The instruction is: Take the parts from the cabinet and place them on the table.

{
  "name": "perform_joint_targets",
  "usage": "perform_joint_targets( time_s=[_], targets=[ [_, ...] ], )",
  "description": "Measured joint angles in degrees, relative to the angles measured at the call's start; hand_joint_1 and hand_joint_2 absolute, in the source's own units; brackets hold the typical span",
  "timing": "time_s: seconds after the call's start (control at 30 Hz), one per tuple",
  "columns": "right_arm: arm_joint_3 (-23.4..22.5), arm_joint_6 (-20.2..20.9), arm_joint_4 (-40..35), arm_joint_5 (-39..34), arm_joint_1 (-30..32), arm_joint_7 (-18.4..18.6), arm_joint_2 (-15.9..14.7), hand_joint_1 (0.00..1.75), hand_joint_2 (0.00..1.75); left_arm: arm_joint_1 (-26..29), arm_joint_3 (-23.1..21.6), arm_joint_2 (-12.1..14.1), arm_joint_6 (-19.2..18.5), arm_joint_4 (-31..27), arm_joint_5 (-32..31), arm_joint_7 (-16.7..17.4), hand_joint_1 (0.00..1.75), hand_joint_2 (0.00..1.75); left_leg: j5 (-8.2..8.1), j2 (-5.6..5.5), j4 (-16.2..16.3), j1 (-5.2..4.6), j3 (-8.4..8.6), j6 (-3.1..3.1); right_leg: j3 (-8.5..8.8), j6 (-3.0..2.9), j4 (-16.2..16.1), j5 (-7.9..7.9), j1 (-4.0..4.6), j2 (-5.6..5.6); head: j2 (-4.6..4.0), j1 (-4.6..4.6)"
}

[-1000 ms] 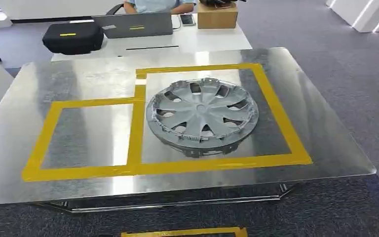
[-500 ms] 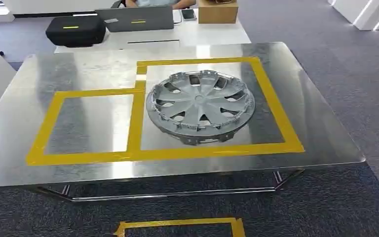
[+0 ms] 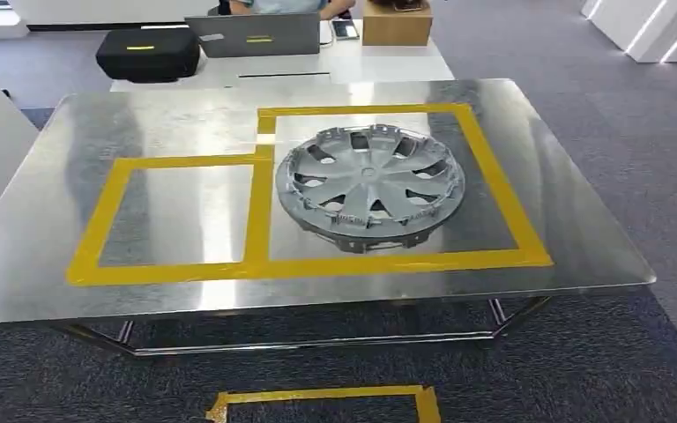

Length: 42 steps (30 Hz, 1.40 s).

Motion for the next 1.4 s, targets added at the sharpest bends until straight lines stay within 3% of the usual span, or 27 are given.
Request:
perform_joint_targets(
  time_s=[0.5,1.13,1.17,1.2,1.23,1.4],
  targets=[
    [4.64,-1.66,2.80,3.70,-0.02,2.14,0.59,0.00,0.00,0.13,-0.44,-0.39,-0.39,0.00,-1.42,0.66,0.00,0.00,-0.01,0.00,0.00,0.03,-0.24,0.01,-0.27,0.02,0.02,-0.01,0.02,0.00,0.00,-0.02],
    [4.88,3.19,4.31,2.35,-2.61,3.52,1.42,0.00,0.00,0.03,-1.88,0.18,-2.54,0.15,-2.05,1.49,0.00,0.00,0.05,0.00,0.00,0.04,-0.26,-0.01,-0.28,0.02,0.04,0.00,0.02,0.00,0.00,-0.02],
    [4.88,3.23,4.35,2.17,-2.67,3.41,1.42,0.00,0.00,0.02,-1.88,0.22,-2.54,0.15,-2.01,1.49,0.00,1.75,0.05,0.00,0.00,0.03,-0.26,-0.01,-0.28,0.02,0.03,0.00,0.02,0.00,0.00,0.00],
    [4.88,3.28,4.46,2.13,-2.74,3.36,1.42,0.00,0.00,0.02,-1.88,0.24,-2.54,0.15,-2.01,1.49,0.00,1.75,0.05,0.00,0.00,0.03,-0.26,-0.01,-0.28,0.02,0.03,0.00,0.01,-0.01,0.00,0.00],
    [4.88,3.28,4.55,1.95,-2.79,3.32,1.42,0.00,1.75,0.03,-1.88,0.31,-2.49,0.15,-2.05,1.64,0.00,1.75,0.05,0.00,0.00,0.03,-0.26,-0.01,-0.28,0.02,0.03,0.00,0.01,-0.01,0.00,-0.02],
    [4.75,1.16,4.57,-0.64,-2.99,2.45,1.42,0.00,1.75,-0.04,-1.99,0.31,-0.33,0.15,-2.87,1.95,0.00,1.75,0.05,0.00,0.00,0.03,-0.26,-0.01,-0.28,0.02,0.03,0.00,0.01,-0.01,0.00,-0.02]
  ],
)
